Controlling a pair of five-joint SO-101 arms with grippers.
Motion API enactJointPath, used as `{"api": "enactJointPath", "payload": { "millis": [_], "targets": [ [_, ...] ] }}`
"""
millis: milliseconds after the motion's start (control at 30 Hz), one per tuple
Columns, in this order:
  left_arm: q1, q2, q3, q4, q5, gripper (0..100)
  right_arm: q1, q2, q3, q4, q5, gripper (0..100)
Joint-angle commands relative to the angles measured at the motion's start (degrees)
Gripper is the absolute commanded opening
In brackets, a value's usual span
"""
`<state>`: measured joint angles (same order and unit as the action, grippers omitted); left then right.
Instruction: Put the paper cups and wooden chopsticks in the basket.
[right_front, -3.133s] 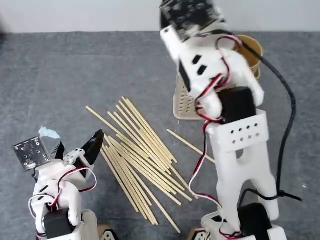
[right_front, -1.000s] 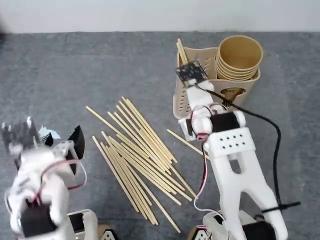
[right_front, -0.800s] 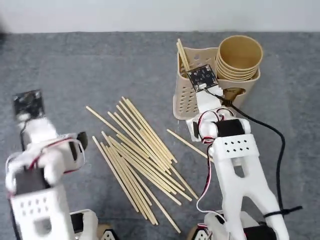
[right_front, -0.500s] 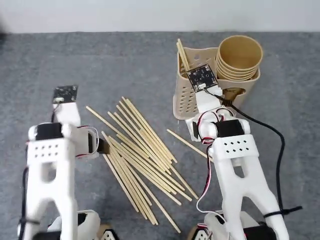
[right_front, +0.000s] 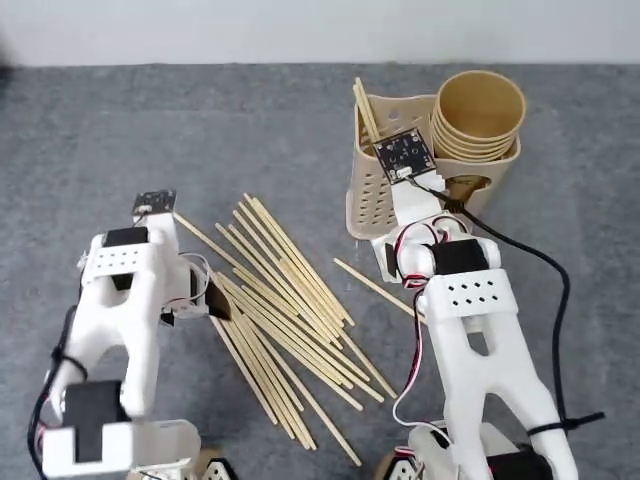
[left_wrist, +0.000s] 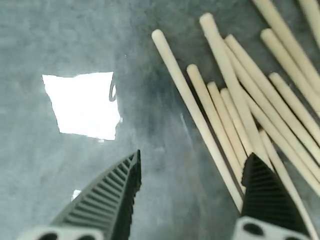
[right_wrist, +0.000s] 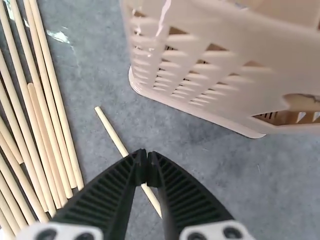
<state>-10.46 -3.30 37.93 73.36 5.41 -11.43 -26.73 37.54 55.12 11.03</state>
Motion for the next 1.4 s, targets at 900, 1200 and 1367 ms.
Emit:
{"api": "enactJointPath", "payload": {
  "millis": [900, 1200, 1367],
  "targets": [
    [0.6, 9.2, -3.8, -7.6, -0.7, 14, 0.7, -2.5, -0.4, -1.0, -0.6, 1.1],
    [3.1, 9.3, -6.0, -7.6, -0.6, 2, 0.6, -2.5, 0.4, -1.5, -0.6, 1.2],
    [6.7, 9.2, -6.3, -7.6, 3.4, 1, 0.6, -2.5, 0.4, -1.5, -0.6, 1.2]
  ]
}}
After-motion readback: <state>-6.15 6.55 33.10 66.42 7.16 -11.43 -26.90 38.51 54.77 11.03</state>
